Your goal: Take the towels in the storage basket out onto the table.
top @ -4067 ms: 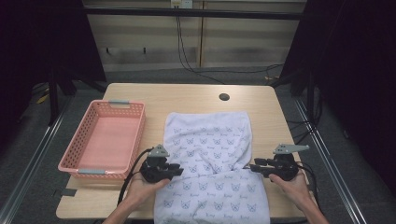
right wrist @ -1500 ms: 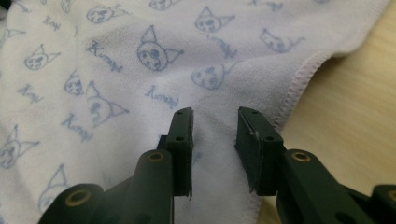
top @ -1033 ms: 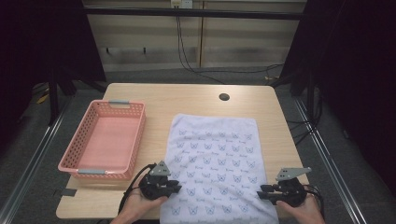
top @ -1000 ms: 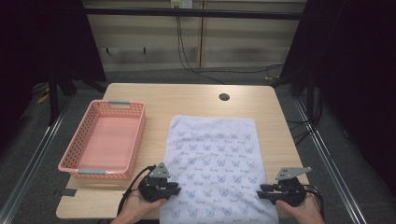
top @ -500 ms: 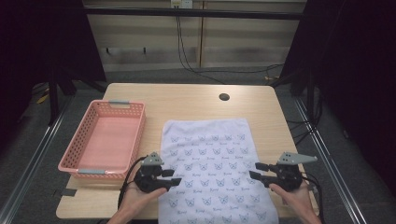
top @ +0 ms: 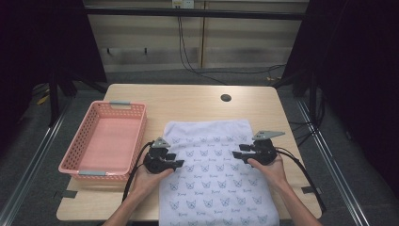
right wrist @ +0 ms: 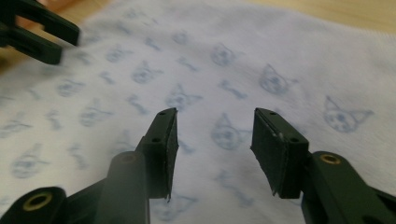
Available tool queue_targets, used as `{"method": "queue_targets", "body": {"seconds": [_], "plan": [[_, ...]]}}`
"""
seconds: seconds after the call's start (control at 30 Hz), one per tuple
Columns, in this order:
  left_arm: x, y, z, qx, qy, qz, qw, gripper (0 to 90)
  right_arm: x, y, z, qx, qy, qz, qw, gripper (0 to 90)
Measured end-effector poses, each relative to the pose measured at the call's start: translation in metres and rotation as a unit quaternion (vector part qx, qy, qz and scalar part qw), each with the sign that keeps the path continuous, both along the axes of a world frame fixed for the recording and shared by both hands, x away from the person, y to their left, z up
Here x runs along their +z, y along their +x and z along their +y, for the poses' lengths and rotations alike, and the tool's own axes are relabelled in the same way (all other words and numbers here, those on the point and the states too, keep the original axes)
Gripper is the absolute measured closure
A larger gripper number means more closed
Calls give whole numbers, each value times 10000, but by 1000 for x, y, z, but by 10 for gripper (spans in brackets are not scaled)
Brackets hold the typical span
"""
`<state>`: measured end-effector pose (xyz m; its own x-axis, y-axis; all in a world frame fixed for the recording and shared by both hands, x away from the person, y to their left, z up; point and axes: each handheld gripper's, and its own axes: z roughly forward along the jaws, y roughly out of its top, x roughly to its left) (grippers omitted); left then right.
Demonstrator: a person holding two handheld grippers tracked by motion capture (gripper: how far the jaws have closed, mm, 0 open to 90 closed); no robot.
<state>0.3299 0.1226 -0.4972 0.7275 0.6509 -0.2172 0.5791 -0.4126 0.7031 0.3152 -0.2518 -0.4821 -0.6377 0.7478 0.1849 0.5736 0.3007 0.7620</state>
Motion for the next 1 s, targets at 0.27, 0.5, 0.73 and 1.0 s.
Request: {"method": "queue_targets", "body": {"seconds": [0.27, 0.5, 0.73, 1.0], "plan": [[-3, 9, -6, -13, 225, -122, 9997, 517, -22, 10, -2, -70, -603, 75, 9981, 566], [-3, -1, -2, -218, 322, -200, 9990, 792, -20, -7, -13, -83, -621, 177, 9979, 685], [-3, -29, -4, -580, 178, -144, 9981, 777, -17, -48, -24, 77, -601, 263, 9978, 685], [2, -72, -3, -1021, 178, 96, 9946, 722, -12, -97, -31, 205, -443, 674, 9965, 682]]}}
